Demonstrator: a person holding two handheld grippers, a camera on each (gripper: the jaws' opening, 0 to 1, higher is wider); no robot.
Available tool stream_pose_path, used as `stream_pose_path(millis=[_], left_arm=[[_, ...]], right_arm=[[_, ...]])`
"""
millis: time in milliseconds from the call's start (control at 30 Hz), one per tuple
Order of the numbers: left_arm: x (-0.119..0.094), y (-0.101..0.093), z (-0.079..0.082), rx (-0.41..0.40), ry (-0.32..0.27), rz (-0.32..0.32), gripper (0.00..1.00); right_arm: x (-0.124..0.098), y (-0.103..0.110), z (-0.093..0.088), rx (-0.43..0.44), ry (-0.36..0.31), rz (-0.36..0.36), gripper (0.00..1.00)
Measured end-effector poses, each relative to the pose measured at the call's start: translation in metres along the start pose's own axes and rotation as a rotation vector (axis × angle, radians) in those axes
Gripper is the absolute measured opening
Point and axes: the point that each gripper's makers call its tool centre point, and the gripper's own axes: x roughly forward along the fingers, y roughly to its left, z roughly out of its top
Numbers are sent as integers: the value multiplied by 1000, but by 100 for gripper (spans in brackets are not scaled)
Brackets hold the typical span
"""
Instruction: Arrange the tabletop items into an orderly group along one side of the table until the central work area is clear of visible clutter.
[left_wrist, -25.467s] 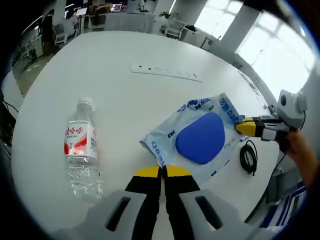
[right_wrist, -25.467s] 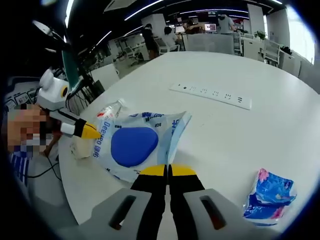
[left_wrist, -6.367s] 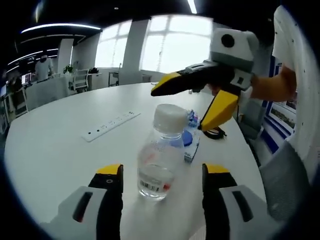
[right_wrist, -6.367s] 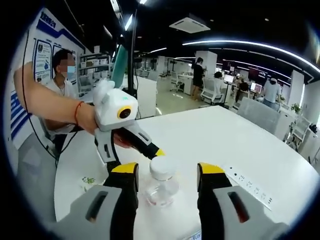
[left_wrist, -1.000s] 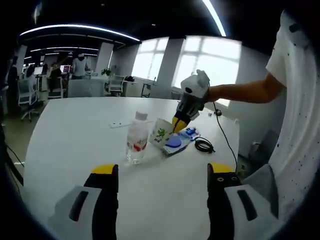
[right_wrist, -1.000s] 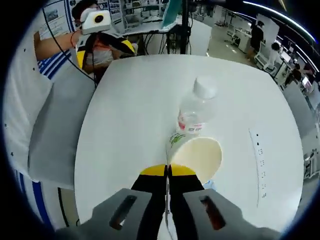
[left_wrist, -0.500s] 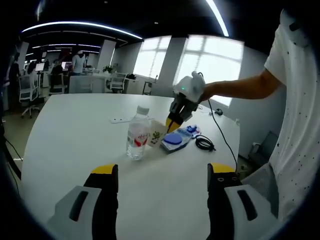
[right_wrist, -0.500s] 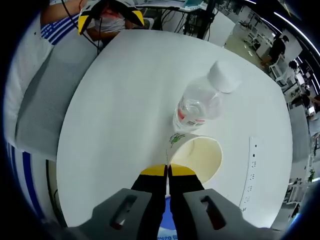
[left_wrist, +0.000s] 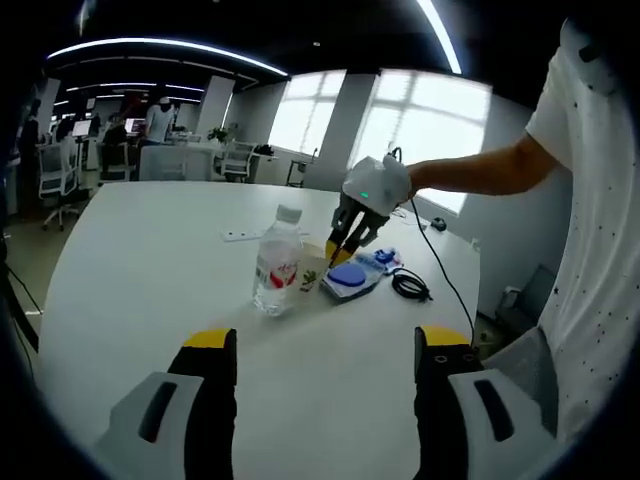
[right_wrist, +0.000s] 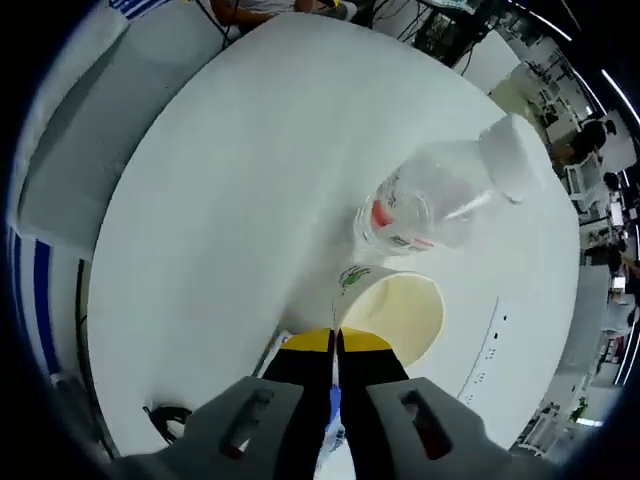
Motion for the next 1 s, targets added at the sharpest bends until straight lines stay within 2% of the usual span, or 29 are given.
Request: stream_pose_path(millis=[167,367,667,1000], left_arm=[[1,0,-2,-3,2,-2,73],[1,0,-3,-6,2,-2,73],[1,0,-3,-13,-1,-3,73],[0,0,-4,-13,1,-3,73]], right_arm=[[4,0,-1,-67,34,8,0],[8,2,-3,-106,60,23,0],[9,4,-6,-141,91,37,0],[9,1,-7,-139,96,31,3]])
